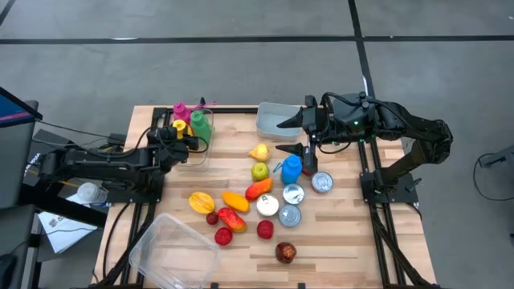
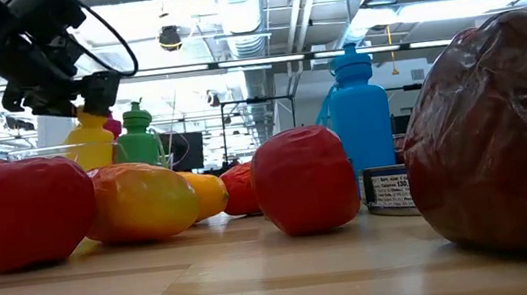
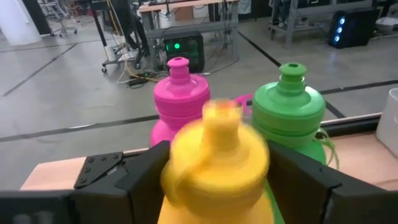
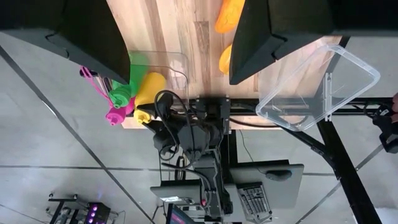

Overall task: Pick & Place Food Item
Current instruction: Put the yellow water bottle into the transparent bin, then put the blue water bottle into the transparent bin

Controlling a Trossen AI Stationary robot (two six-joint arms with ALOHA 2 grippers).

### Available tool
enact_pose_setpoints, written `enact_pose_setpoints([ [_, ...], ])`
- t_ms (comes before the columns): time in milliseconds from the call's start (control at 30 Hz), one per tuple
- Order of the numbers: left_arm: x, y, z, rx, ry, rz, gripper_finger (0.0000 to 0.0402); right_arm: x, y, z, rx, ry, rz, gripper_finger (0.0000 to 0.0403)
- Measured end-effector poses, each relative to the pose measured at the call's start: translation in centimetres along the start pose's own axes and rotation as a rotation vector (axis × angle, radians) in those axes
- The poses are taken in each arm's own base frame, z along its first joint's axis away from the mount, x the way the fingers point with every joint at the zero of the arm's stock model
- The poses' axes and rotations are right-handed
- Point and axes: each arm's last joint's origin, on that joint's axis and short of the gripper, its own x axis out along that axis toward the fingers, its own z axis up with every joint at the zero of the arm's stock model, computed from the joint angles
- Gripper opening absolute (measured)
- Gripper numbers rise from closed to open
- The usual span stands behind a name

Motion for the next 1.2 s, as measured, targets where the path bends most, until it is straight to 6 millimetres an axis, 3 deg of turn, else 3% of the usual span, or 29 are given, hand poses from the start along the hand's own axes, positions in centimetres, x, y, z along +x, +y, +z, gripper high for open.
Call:
enact_pose_setpoints([
  [300, 0.0, 0.0, 0.0, -0.007, 0.013, -0.024, 0.0311, 0.0, 0.0, -0.1, -0.003, 0.015, 0.000, 0.0265],
  [500, -0.3, -0.2, 1.0, 0.043, 0.015, -0.135, 0.0343, 0.0, 0.0, -0.2, -0.003, 0.017, 0.000, 0.0265],
  [933, -1.2, 1.4, 3.5, 0.034, -0.106, -0.135, 0.0337, 0.0, 0.0, -0.2, 0.005, 0.018, 0.001, 0.0265],
  [1200, -2.8, 2.0, 7.2, -0.088, -0.298, -0.243, 0.0336, -0.1, -0.1, -1.4, 0.075, 0.139, -0.010, 0.0265],
])
